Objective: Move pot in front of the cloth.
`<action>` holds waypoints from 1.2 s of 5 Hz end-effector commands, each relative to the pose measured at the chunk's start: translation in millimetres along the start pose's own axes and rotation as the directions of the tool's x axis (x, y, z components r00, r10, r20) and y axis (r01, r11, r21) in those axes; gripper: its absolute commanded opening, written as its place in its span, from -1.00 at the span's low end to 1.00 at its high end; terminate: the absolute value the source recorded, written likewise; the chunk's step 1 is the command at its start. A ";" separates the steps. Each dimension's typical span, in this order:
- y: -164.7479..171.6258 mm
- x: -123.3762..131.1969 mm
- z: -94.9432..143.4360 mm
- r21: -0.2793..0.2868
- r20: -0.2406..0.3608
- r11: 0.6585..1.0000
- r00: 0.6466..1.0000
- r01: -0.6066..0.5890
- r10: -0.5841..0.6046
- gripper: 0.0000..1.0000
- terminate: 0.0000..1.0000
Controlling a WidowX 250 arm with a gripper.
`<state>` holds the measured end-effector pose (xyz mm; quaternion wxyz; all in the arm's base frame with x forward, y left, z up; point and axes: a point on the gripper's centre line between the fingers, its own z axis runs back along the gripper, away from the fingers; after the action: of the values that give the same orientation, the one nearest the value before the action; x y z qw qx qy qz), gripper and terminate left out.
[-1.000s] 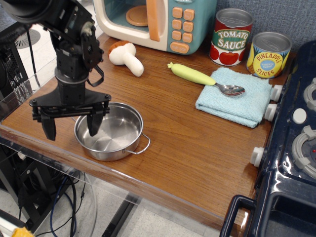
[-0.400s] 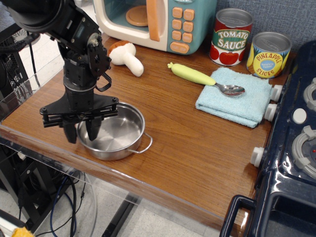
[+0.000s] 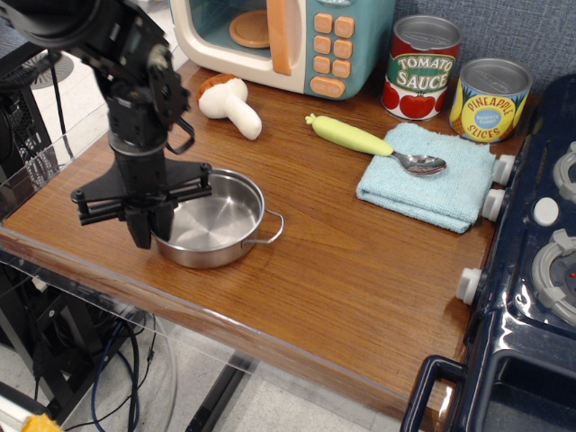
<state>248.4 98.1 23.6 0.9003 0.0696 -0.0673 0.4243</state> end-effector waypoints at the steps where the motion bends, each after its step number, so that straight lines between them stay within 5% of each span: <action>1: 0.5 15.8 17.5 -0.049 0.008 0.999 1.000 -0.012 0.013 -1.00 -1.00; 4: -45.3 -20.4 67.6 -0.228 -0.012 0.972 0.998 0.050 -0.054 -1.00 -1.00; 6: -86.4 -57.1 71.6 -0.283 -0.039 0.950 0.988 0.134 -0.151 -1.00 -1.00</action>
<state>266.2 -19.9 62.4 0.9334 -0.0579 -0.0718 0.3467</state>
